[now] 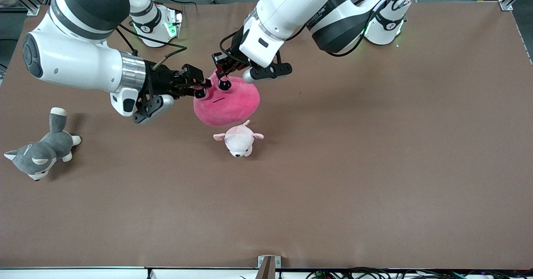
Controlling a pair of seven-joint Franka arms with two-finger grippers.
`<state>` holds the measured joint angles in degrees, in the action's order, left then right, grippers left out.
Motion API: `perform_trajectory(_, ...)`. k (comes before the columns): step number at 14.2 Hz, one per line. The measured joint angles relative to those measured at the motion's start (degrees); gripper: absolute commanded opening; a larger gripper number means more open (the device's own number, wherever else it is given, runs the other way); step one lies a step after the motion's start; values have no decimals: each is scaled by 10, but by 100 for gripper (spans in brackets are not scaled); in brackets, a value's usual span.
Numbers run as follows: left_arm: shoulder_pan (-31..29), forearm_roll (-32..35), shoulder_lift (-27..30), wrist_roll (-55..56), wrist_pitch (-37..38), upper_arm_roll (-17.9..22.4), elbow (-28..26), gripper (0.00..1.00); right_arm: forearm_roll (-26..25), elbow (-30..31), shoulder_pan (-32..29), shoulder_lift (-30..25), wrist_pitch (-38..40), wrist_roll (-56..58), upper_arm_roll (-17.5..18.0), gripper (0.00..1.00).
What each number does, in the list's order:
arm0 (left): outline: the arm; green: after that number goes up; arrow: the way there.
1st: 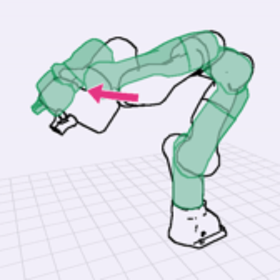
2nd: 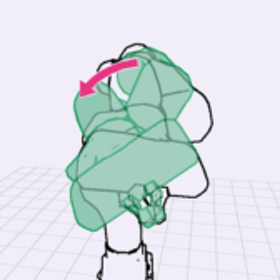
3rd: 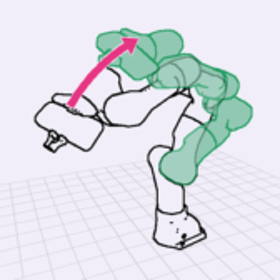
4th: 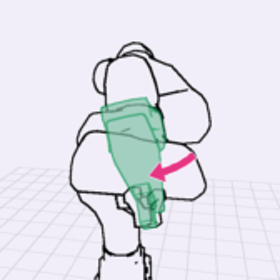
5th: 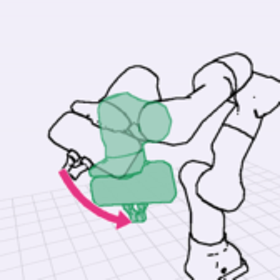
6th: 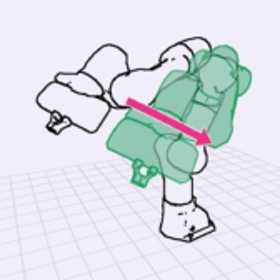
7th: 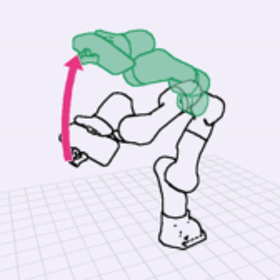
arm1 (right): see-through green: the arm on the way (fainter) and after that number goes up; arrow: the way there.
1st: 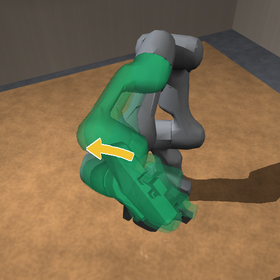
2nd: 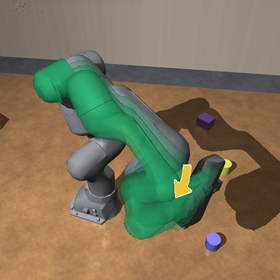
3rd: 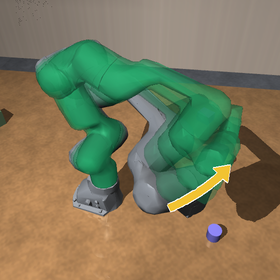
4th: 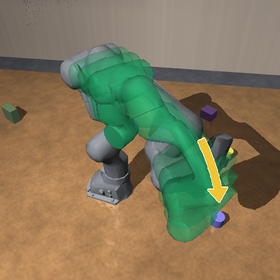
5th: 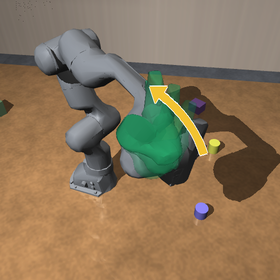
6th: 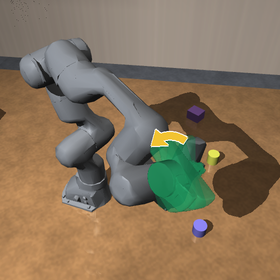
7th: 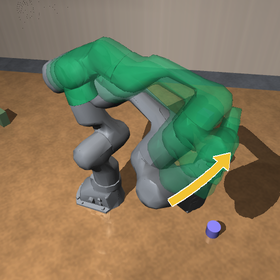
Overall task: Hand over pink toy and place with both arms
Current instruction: 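Grasp the pink toy with the right gripper and open the left gripper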
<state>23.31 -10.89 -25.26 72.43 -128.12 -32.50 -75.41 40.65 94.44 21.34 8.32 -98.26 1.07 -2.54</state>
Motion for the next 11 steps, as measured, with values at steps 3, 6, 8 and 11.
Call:
perform_trajectory(3,2,0,0,0,0,0,0,1,-1,0,0,0,0,0,-2,11)
perform_trajectory(6,2,0,-1,0,0,0,0,9,-2,0,-1,0,0,0,-5,2)
perform_trajectory(8,2,0,-1,0,0,0,0,72,-2,0,-1,0,0,1,-6,1)
perform_trajectory(11,2,0,-1,15,0,0,0,100,-2,0,-1,0,0,1,-7,0)
